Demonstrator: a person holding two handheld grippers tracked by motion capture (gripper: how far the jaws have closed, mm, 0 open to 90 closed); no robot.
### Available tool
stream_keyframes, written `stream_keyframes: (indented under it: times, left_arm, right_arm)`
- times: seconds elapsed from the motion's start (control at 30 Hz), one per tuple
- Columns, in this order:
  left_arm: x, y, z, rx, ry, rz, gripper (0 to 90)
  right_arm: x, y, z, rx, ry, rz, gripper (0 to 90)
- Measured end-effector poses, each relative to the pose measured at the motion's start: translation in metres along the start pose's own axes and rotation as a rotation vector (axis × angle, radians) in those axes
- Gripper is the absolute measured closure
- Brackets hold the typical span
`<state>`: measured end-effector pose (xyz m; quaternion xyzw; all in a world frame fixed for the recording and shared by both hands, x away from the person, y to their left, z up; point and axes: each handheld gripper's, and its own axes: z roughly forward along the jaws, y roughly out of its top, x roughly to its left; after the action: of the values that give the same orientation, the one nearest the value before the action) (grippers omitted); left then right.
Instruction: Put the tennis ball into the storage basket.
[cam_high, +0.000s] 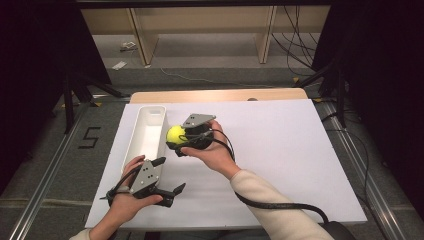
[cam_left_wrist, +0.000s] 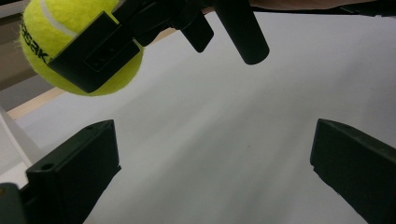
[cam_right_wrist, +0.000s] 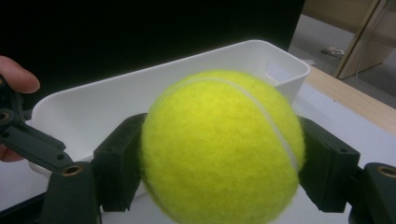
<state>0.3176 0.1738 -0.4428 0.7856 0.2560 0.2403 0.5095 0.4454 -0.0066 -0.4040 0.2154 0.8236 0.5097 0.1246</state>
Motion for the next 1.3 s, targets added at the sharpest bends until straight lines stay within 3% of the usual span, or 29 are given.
stream_keyframes:
  times: [1.3]
  left_arm:
    - [-0.0011, -0.0005, 0.0007, 0.004, -0.005, -0.001, 0.8]
  right_arm:
    - [0.0007, 0.0076, 0.0068, -0.014, 0.002, 0.011, 26.0]
